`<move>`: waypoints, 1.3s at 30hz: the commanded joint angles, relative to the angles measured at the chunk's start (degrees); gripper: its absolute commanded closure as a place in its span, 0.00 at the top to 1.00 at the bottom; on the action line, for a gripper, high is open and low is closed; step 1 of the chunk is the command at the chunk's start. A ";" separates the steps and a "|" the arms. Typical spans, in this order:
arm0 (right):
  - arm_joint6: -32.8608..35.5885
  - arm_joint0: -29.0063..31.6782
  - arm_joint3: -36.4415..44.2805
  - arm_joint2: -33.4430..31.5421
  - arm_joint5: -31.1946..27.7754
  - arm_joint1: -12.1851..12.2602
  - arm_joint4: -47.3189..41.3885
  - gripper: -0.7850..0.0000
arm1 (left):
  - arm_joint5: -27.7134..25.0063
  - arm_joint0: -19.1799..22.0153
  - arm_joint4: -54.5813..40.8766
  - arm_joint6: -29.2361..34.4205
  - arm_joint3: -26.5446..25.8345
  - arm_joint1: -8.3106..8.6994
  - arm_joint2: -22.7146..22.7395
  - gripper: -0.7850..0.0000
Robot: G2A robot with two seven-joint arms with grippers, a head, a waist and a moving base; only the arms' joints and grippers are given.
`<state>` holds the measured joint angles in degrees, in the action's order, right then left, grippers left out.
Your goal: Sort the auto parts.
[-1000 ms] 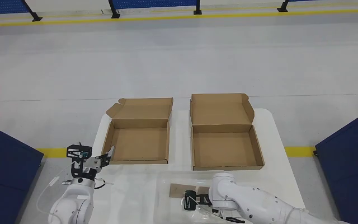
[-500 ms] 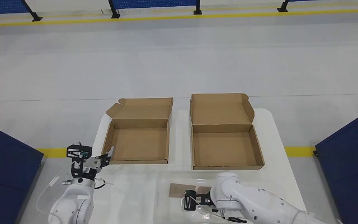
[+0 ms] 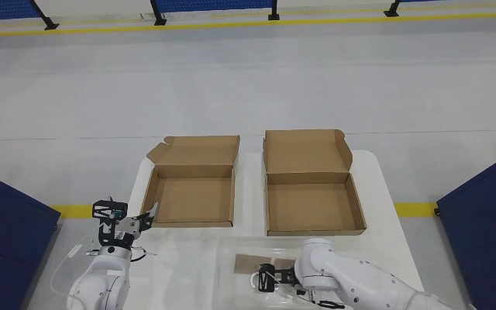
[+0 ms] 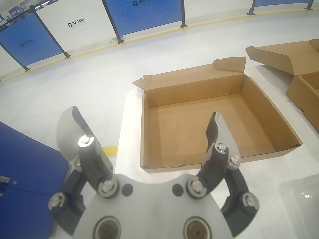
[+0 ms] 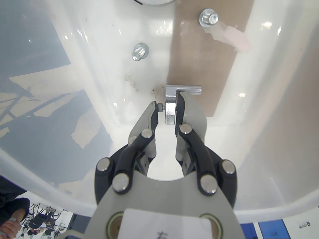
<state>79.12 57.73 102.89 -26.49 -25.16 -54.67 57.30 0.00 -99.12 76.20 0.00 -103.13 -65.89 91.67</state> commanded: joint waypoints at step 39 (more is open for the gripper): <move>0.68 -0.57 -0.75 0.34 3.31 -1.54 -0.40 0.00 | 0.00 0.00 0.00 0.00 0.00 0.00 0.00 1.00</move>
<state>79.79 57.02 101.94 -25.99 -21.76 -56.29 56.85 0.00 -99.12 76.20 0.00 -103.13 -65.89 91.67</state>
